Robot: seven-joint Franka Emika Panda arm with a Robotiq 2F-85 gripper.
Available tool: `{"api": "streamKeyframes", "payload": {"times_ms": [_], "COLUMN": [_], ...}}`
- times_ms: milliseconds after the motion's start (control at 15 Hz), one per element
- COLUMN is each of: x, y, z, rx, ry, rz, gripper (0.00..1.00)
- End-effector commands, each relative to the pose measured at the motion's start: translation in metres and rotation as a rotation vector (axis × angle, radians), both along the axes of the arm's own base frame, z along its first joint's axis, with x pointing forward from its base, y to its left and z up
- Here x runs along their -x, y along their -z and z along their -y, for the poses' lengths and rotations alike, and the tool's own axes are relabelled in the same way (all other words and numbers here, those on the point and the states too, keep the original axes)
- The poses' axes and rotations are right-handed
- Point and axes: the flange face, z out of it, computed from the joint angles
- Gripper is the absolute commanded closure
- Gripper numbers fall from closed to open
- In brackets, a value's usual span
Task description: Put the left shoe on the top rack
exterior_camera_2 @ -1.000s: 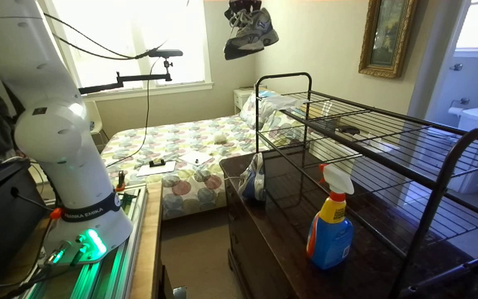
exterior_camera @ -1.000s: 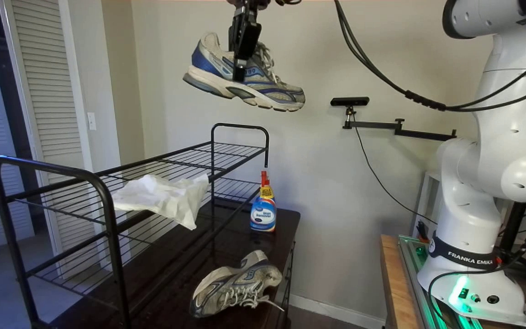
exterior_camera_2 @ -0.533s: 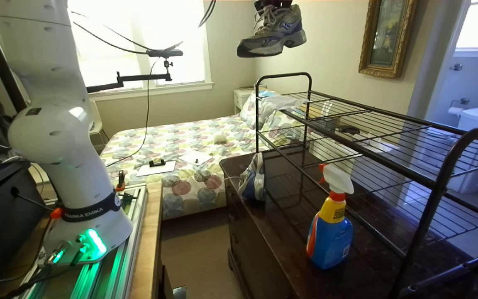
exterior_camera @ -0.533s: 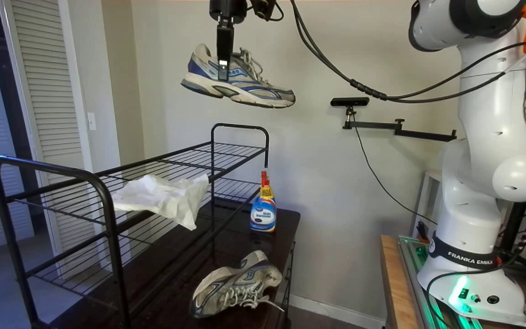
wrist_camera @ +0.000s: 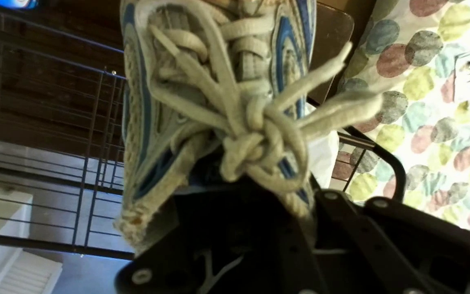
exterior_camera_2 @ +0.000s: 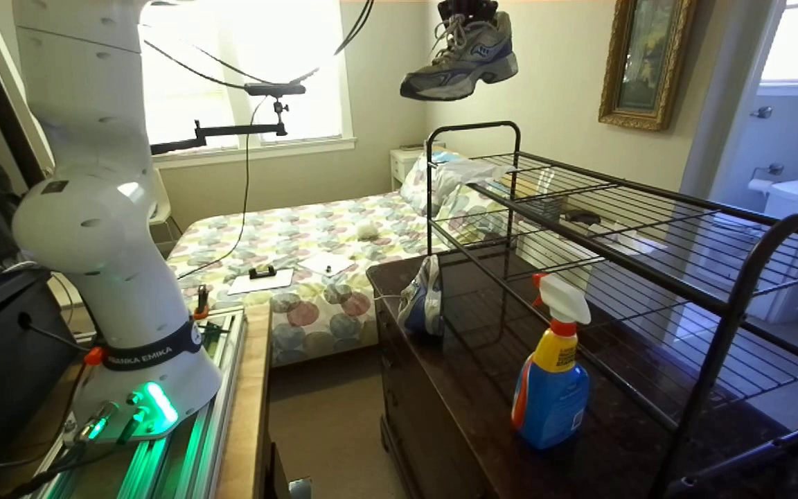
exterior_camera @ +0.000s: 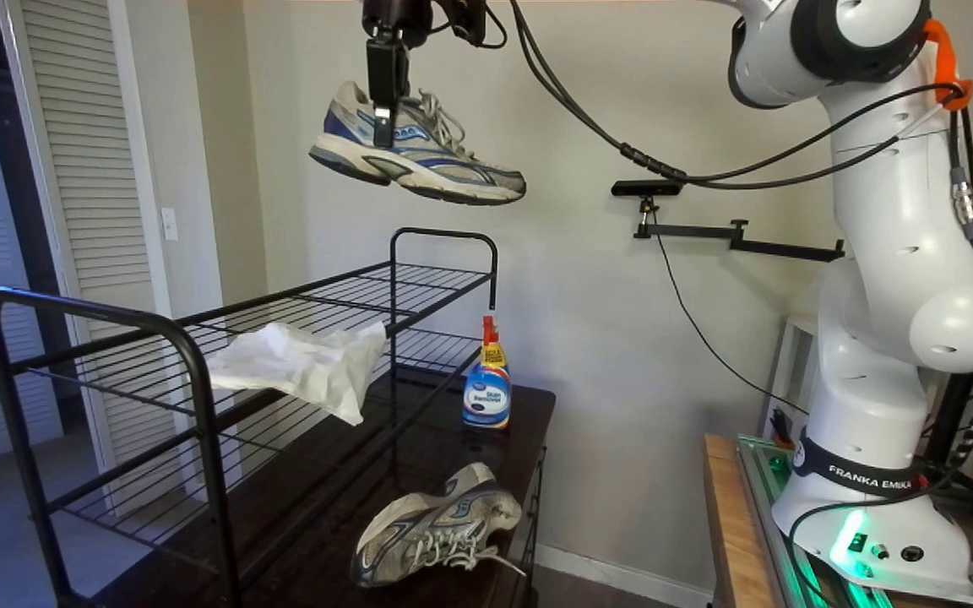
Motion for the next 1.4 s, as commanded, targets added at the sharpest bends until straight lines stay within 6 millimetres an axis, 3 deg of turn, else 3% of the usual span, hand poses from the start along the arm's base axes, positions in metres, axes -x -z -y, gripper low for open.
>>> {"api": "streamKeyframes", "payload": {"times_ms": [0,600,1000,1267,1333], "x": [-0.028,-0.099,-0.115,-0.117,-0.118], "y": [0.013,0.052,0.093,0.1,0.111], "z": [0.005,0.041,0.034,0.025,0.026], "rx": [-0.027,0.059,0.189,0.125,0.165], "ry": [0.19,0.628,0.47,0.346,0.401], "rz": [-0.051,0.013,-0.005,-0.034,-0.036], "gripper": [0.98,0.98,0.98,0.98,0.92]}}
